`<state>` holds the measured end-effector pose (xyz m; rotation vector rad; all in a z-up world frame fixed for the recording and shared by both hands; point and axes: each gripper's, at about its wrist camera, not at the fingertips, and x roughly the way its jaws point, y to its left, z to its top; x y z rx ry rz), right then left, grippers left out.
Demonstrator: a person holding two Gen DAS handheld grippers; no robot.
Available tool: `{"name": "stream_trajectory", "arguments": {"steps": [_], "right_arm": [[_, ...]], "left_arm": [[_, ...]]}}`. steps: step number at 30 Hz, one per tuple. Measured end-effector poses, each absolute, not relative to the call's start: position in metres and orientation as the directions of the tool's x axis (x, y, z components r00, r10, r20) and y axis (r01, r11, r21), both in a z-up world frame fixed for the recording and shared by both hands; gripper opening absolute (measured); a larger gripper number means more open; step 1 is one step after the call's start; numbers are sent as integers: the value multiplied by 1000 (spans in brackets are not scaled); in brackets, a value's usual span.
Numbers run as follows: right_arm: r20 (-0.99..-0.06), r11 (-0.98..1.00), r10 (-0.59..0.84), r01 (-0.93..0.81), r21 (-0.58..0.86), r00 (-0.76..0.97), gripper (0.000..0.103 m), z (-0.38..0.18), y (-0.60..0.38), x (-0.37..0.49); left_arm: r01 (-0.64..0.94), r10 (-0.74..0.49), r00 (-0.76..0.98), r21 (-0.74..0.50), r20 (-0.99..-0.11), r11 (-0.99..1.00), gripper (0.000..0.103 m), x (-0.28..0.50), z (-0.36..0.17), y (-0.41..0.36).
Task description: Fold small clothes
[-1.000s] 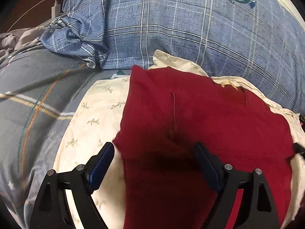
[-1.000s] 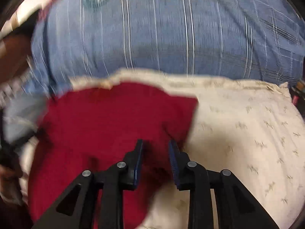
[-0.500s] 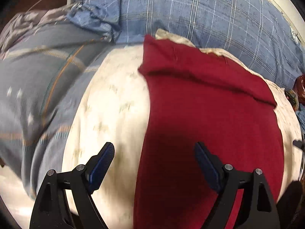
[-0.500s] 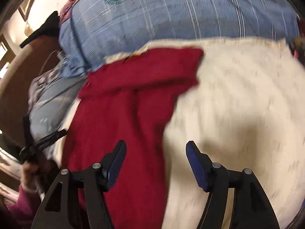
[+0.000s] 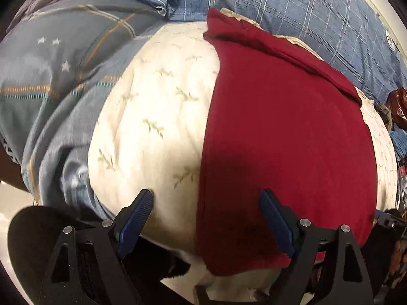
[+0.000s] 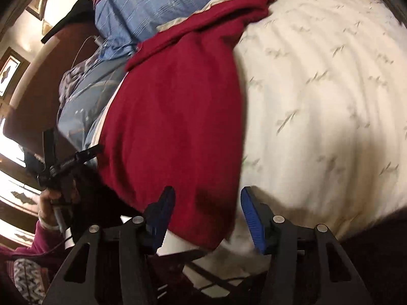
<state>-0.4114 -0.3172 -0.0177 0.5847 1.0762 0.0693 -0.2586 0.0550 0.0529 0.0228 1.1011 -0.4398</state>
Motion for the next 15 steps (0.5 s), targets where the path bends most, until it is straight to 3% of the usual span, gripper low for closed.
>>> {"name": "stream_trajectory", "arguments": {"steps": [6,15], "right_arm": [[-824,850,350,219,479,445,55,-27,-310,-414],[-771,801,445,182,571,456,57,-33,-304,-407]], "left_arm": [[356,-335,325,-213,-884,910,86,-270,44,66],[371,-369,265,-259,-891,892,85,-272,37,60]]}}
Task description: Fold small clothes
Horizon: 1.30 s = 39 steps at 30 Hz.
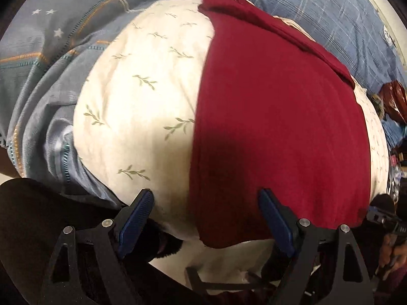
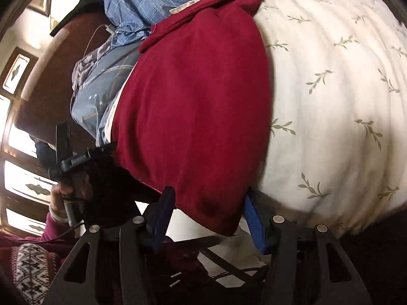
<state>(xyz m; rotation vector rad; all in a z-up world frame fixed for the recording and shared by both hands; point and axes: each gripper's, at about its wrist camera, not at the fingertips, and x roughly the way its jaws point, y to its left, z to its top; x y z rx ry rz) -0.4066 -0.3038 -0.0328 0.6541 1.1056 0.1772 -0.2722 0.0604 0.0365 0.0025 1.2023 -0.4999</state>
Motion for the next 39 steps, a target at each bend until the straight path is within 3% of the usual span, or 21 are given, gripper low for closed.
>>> {"name": "stream_trajectory", "arguments": {"steps": [7,10,12,15,27,28,30,31,32,33,34,39], "right_arm": [[-757,817,473,97,568,451,55,-26,-299,-404],[-733,789,506,98,606,455,51,-30,-304,-402],[-738,776,505,139,615,448,47,-38,-309,-399],[-741,782,503,132,609,445,50,-37,-310,-399],[-716,754,520,144,641,465,50,-40,-307,-396],[-718,758,516,141,636,466,47,-40,-306,-395],[-738,786,491,129,604,463,26,-39,-305,-395],[-762,807,447,155,569,469,10,-40,-306,-396],[-767,809,437,168,563,469,10,-41,-307,-396],[-761,802,441,172,572,476,10,-41,-308,-397],[-766,810,433,167,562,475,10,-39,-308,-398],[-717,818,436,93,568,544,9,2,-305,-413]], "left_arm": [[362,-396,244,-296,-885,884,83,-266,35,59],[373,-409,236,-307,-881,876,77,-263,35,59],[375,-408,235,-305,-882,875,67,-261,37,62],[390,-434,224,-327,-873,861,52,-263,43,65],[430,-426,216,-306,-879,849,55,-264,38,42],[423,-435,211,-320,-875,848,55,-263,39,42],[423,-443,203,-330,-873,844,54,-261,37,42],[421,-443,206,-330,-872,845,52,-260,37,45],[418,-437,212,-323,-874,849,40,-260,38,46],[416,-434,219,-319,-874,852,23,-259,39,47],[418,-451,209,-338,-867,843,13,-259,41,49],[461,-512,223,-373,-829,805,10,-267,71,60]]}}
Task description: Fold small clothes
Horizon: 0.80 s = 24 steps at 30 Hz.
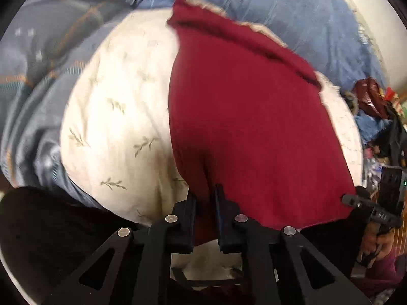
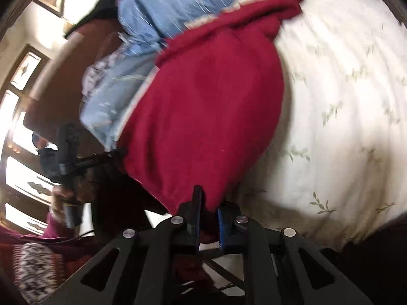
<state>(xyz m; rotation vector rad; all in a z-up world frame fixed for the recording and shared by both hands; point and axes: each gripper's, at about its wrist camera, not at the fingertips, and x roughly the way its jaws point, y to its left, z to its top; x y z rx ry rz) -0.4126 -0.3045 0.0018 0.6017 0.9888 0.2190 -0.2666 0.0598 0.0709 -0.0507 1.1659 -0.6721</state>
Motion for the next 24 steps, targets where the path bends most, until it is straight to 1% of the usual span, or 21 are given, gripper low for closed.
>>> {"name": "stream_trajectory", "arguments": {"steps": [2,3,4,8,10,11,13,14,15,16,17,18,20,22,23,24], "right_arm": [[-713,832,416,80,549,564,7,19,-306,-422],[-718,836,409,84,542,563,4,22,-306,-425],[-727,841,403,89,534,556,3,23,-308,-429],[-770,840,391,147,523,504,4,-3,-307,-427],[-785,834,398,168,525,475,4,-15,-306,-421],[-781,827,403,177,534,477,9,-15,-306,-420],[-772,814,422,176,554,475,14,-16,-306,-419],[-778,815,419,183,549,469,24,-16,-304,-417],[-785,815,412,197,544,462,30,-18,-306,-416],[-788,808,412,215,548,458,38,-22,-309,-416],[-789,800,416,230,554,452,40,-25,-310,-417],[-791,792,423,245,560,443,41,-29,-312,-417],[-797,783,428,265,562,427,44,-34,-317,-418],[-784,769,450,261,584,429,44,-37,-320,-416],[-776,764,459,254,594,434,44,-37,-321,-416],[-760,756,473,238,610,445,44,-37,-320,-413]], "left_arm": [[479,-530,245,-373,-812,794,9,-273,84,68],[481,-532,258,-370,-807,795,9,-276,88,73],[480,-534,258,-373,-805,794,8,-278,89,81],[443,-507,227,-376,-831,814,8,-277,68,84],[439,-505,220,-377,-835,815,8,-275,65,77],[451,-498,229,-362,-837,816,9,-277,66,74],[467,-489,238,-343,-839,815,9,-278,67,73],[465,-487,237,-342,-841,817,10,-278,66,71],[459,-485,235,-344,-842,819,11,-277,64,71],[449,-482,232,-346,-845,824,12,-275,60,72],[441,-477,228,-347,-849,828,12,-273,57,71],[429,-468,225,-345,-854,835,17,-273,52,70],[406,-454,221,-341,-863,848,24,-271,45,67],[391,-450,216,-345,-867,853,29,-270,39,65],[388,-450,214,-348,-867,854,33,-269,38,64],[384,-452,212,-351,-866,854,39,-268,36,63]]}}
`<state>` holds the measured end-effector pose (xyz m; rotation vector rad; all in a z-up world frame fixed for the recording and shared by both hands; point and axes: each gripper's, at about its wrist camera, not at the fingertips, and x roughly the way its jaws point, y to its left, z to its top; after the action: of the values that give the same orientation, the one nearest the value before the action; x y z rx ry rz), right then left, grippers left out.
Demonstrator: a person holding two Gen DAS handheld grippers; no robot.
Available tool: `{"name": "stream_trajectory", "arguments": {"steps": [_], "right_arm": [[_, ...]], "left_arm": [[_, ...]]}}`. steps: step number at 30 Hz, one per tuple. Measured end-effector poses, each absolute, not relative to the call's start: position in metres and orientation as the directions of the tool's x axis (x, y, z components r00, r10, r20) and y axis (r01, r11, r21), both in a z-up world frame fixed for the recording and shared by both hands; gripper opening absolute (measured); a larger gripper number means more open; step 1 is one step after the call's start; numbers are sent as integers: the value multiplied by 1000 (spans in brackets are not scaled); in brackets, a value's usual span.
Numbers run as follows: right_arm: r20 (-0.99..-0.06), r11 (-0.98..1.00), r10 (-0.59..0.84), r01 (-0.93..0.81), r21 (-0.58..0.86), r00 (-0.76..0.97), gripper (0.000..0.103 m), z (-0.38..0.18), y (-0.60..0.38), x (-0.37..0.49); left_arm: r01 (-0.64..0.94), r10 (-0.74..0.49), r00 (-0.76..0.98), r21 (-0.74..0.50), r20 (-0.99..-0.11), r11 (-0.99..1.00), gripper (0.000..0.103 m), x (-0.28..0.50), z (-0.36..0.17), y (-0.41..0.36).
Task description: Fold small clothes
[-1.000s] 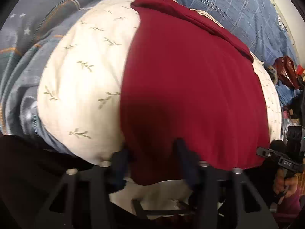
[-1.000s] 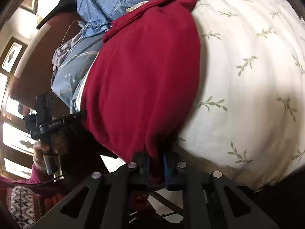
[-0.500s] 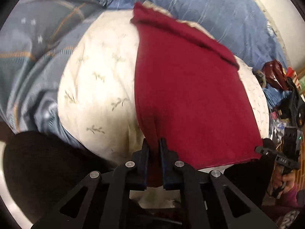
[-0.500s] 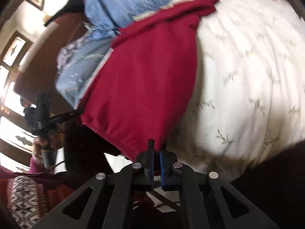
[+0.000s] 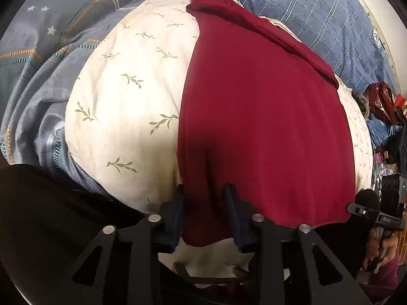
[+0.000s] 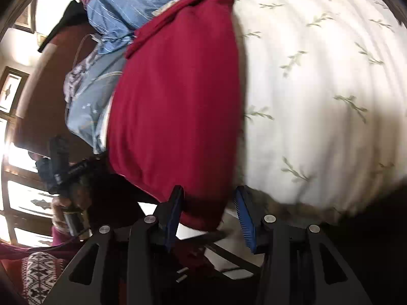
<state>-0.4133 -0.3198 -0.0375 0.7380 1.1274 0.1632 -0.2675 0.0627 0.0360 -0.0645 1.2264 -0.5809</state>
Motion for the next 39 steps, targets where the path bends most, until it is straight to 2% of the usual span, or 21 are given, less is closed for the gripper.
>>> {"name": "stream_trajectory", "arguments": {"steps": [3,6,7,8,10,11,16,23,30,33,39], "right_arm": [[-748,746,489,228,625,449,44,-43,-310,-402],[-720,714,514,233,660,467,42,-46,-317,-402],[-711,704,516,236,670,477,31,-46,-319,-404],[-710,707,511,234,668,485,8,-46,-320,-406],[-721,735,495,209,645,485,8,-43,-315,-409],[-723,748,485,195,634,493,7,-39,-312,-409],[-704,779,470,125,615,532,7,-15,-301,-411],[-690,759,471,146,634,550,7,-12,-306,-421],[-666,763,484,100,639,568,7,6,-314,-410],[-632,761,481,68,645,607,7,24,-319,-402],[-476,695,472,19,719,742,7,59,-343,-393]], "left_arm": [[353,-466,205,-379,-861,855,51,-262,30,60],[359,-456,218,-364,-863,859,52,-259,30,57],[362,-453,223,-358,-863,861,51,-260,30,55],[363,-450,227,-354,-864,862,50,-261,30,54],[373,-439,230,-338,-868,864,33,-263,30,49],[385,-432,230,-326,-872,864,10,-265,32,46],[427,-430,268,-294,-862,855,8,-277,45,44],[462,-436,315,-265,-843,846,8,-290,62,51],[478,-500,314,-321,-807,818,7,-284,80,57],[492,-540,337,-344,-771,800,7,-278,93,60],[522,-616,397,-385,-680,761,7,-260,121,65]]}}
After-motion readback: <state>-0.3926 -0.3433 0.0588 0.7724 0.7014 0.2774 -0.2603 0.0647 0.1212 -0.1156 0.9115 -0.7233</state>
